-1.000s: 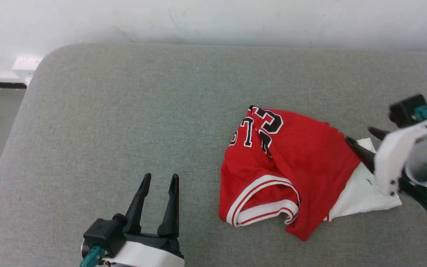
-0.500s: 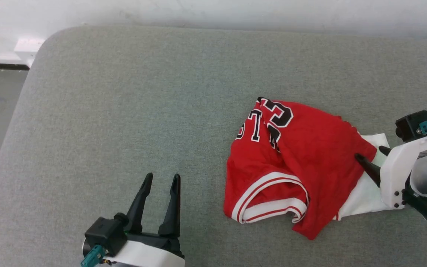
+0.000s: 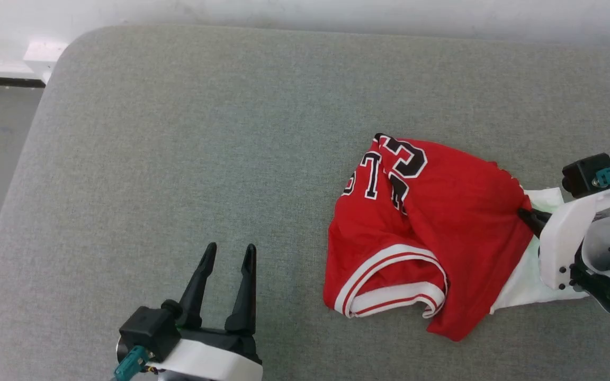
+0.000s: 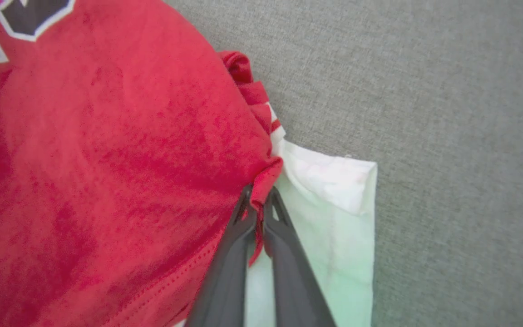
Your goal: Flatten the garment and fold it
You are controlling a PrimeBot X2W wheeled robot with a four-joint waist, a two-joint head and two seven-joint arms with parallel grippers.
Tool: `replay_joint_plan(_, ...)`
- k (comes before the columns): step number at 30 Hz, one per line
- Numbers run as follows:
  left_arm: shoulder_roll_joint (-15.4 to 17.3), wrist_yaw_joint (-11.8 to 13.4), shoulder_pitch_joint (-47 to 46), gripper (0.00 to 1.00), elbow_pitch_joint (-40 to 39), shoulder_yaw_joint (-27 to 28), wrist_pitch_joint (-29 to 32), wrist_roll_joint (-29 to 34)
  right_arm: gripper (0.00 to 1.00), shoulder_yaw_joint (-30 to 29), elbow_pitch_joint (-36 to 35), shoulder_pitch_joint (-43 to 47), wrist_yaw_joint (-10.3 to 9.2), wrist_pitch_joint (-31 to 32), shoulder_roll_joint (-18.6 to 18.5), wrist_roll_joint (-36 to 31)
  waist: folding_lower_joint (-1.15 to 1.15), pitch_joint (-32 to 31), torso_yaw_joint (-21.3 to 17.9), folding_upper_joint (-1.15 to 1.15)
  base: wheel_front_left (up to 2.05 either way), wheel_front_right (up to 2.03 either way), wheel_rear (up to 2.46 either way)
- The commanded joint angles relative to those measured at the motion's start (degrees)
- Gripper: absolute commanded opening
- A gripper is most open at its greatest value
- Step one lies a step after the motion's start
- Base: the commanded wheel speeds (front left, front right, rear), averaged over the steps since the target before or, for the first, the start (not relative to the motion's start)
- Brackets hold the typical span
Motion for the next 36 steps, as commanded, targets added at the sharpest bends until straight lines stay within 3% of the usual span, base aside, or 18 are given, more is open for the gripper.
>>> replay_joint_plan(1,-0.08,-0.08,-0.88,1.00,0.24,0.23,-0.27,0.39,0.00,0.21,-0.14,-0.79,-0.04,-0.36,0.01,-0.15,0.00,-0.45,-0.32,0.00,0.00,0.00,0.00)
replay_joint_plan(10,-0.08,0.24,0.12,1.00,0.67,0.07,-0.27,-0.32,0.00,-1.45,-2.23,-2.46,-0.04,-2.62,-1.35,-1.17,0.00,-4.06,-1.79,0.00,0.00,0.00,0.00)
replay_joint_plan(15,-0.08,0.53,1.19,1.00,0.78,0.30,-0.27,-0.48,0.00,-1.42,-7.08,-4.77,-0.04,-1.88,-2.08,-1.41,0.00,-6.50,-1.99,0.00,0.00,0.00,0.00)
replay_joint_plan(25,-0.08,0.37,2.52,1.00,0.94,0.64,-0.27,-0.47,0.00,9.07,-19.31,-15.78,-0.04,3.90,2.07,2.94,0.00,-8.95,-1.37,0.00,0.00,0.00,0.00)
replay_joint_plan(32,-0.08,0.14,2.29,1.00,0.98,0.23,-0.27,-0.69,0.00,18.36,-16.22,-24.07,-0.04,4.88,6.40,4.46,0.00,-8.18,-0.25,0.00,0.00,0.00,0.00)
replay_joint_plan(36,-0.08,0.02,1.41,1.00,1.16,-0.53,-0.27,-1.11,0.00,21.71,-8.35,-30.66,-0.04,2.90,7.71,2.63,0.00,-6.84,1.31,0.00,0.00,0.00,0.00)
